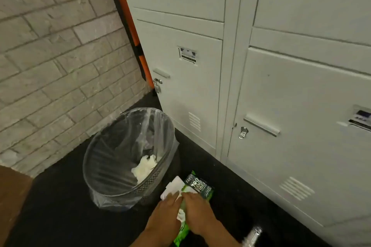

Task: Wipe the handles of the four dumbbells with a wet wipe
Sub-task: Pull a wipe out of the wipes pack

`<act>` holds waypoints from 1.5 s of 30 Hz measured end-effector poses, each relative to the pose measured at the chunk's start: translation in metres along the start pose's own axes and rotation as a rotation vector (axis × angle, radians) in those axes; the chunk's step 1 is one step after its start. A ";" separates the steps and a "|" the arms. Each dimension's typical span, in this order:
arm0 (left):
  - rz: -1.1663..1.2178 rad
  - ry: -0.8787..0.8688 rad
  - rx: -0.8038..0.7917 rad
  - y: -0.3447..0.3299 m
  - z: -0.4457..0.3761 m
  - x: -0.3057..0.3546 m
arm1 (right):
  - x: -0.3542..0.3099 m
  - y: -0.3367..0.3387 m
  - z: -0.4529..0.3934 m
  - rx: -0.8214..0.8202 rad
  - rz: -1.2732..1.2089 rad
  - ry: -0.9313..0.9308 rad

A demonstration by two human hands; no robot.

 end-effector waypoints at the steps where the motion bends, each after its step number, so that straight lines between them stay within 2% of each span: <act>1: 0.007 -0.008 0.096 -0.002 -0.004 -0.002 | 0.005 -0.006 -0.004 -0.025 0.016 -0.013; 2: 0.078 0.025 0.023 -0.008 -0.009 -0.005 | 0.007 -0.010 -0.007 -0.038 0.036 -0.015; 3: 0.006 0.023 0.054 -0.012 -0.014 -0.007 | 0.010 -0.013 -0.011 -0.051 0.065 -0.026; 5: 0.024 0.060 -0.166 -0.032 -0.014 -0.008 | 0.017 -0.018 -0.019 -0.051 0.096 -0.070; 6: 0.040 0.083 -0.222 -0.036 -0.013 -0.008 | 0.018 -0.020 -0.023 -0.039 0.111 -0.084; 9: 0.058 0.113 -0.278 -0.039 -0.012 -0.012 | 0.025 -0.021 -0.035 -0.022 0.151 -0.121; 12: -0.086 0.080 -0.314 -0.045 -0.002 -0.017 | 0.027 -0.020 -0.039 -0.029 0.215 -0.143; 15: -0.121 0.081 -0.381 -0.055 0.006 -0.020 | 0.027 -0.019 -0.038 -0.027 0.227 -0.169; 21: -0.170 0.081 -0.458 -0.073 0.014 -0.017 | 0.022 -0.025 -0.038 -0.043 0.283 -0.092; 23: -0.186 0.080 -0.470 -0.072 0.014 -0.017 | 0.020 -0.028 -0.039 -0.085 0.312 -0.057; 26: -0.183 0.083 -0.458 -0.066 0.014 -0.017 | 0.001 -0.030 -0.038 -0.150 0.453 0.117; 29: -0.210 0.078 -0.459 -0.063 0.015 -0.016 | 0.001 -0.036 -0.040 -0.162 0.615 0.155; 30: -0.218 0.074 -0.461 -0.062 0.015 -0.016 | 0.000 -0.043 -0.039 -0.228 0.665 0.172; 32: -0.222 0.076 -0.462 -0.060 0.014 -0.015 | -0.007 -0.046 -0.038 -0.322 0.644 0.201; 34: -0.224 0.076 -0.463 -0.061 0.014 -0.015 | -0.012 -0.045 -0.043 -0.277 0.628 0.245; 38: -0.233 0.078 -0.448 -0.059 0.014 -0.016 | -0.009 -0.039 -0.046 -0.263 0.513 0.177; 43: -0.158 0.070 -0.309 -0.045 0.004 -0.016 | 0.006 -0.030 -0.048 -0.195 0.442 0.075; 45: -0.129 0.075 -0.324 -0.045 0.002 -0.018 | 0.012 -0.029 -0.050 -0.190 0.414 0.046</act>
Point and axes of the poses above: each hand's wrist, its own z-axis away from the middle knuckle, its own y-axis out of the back of the hand, x = y × z, the point moved 8 cm from there along -z, towards the middle knuckle, and after that the axes turned 11 degrees about y, right-handed, at the moved point
